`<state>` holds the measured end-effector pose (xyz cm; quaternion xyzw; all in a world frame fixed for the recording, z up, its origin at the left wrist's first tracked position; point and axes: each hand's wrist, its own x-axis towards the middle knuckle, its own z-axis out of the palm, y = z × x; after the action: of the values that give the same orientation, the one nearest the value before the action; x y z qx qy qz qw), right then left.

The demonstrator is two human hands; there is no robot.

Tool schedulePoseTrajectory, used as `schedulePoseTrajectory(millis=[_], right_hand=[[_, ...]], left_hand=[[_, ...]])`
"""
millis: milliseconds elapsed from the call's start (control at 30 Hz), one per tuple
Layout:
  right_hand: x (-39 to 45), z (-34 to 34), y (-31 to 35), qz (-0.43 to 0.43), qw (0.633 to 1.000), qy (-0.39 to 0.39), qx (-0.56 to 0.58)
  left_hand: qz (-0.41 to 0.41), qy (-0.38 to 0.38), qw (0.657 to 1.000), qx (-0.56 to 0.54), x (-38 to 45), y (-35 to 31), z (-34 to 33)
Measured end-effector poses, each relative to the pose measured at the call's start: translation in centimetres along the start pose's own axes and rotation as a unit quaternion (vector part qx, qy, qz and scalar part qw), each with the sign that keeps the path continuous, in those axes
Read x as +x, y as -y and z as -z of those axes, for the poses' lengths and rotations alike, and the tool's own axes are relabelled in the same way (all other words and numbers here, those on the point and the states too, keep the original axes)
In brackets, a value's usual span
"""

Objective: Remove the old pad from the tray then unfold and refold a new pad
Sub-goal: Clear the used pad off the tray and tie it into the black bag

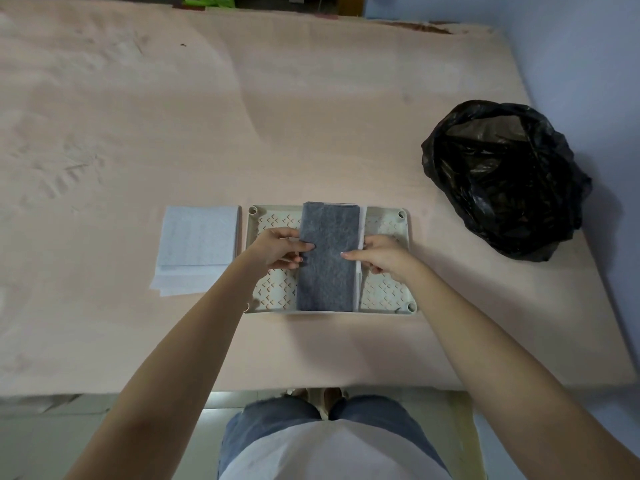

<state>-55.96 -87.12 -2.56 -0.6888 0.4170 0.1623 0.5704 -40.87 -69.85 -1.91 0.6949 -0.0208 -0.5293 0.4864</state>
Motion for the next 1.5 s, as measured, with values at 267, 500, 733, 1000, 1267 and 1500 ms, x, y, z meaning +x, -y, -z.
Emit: schedulePoseTrajectory(millis=[267,500,733,1000,1267,1500], right_hand=[[-0.7,0.2,-0.3,-0.022,0.999,-0.005,0.045],[-0.9,0.2,0.0,-0.090,0.983,0.012,0.158],[-1.2,-0.2,1.2,-0.079,0.977,0.013,0.196],[-1.2,0.7,1.4,-0.076,0.958,0.075,0.266],[-1.1,-0.3,1.6,-0.059,0.991,-0.015,0.123],[-0.9,-1.3,-0.2,-0.006,0.996,-0.061,0.067]], left_hand=[[0.081,0.083,0.992,-0.051,-0.7,0.1,-0.4],[0.104,0.065,0.989,-0.087,-0.6,0.5,-0.1],[0.072,-0.010,0.996,-0.046,-0.3,0.2,-1.1],[-0.032,0.005,0.999,0.042,-0.2,0.6,-1.4],[-0.062,0.007,0.997,0.056,-0.5,1.4,-2.2],[-0.096,-0.034,0.981,0.165,-0.7,2.0,-2.6]])
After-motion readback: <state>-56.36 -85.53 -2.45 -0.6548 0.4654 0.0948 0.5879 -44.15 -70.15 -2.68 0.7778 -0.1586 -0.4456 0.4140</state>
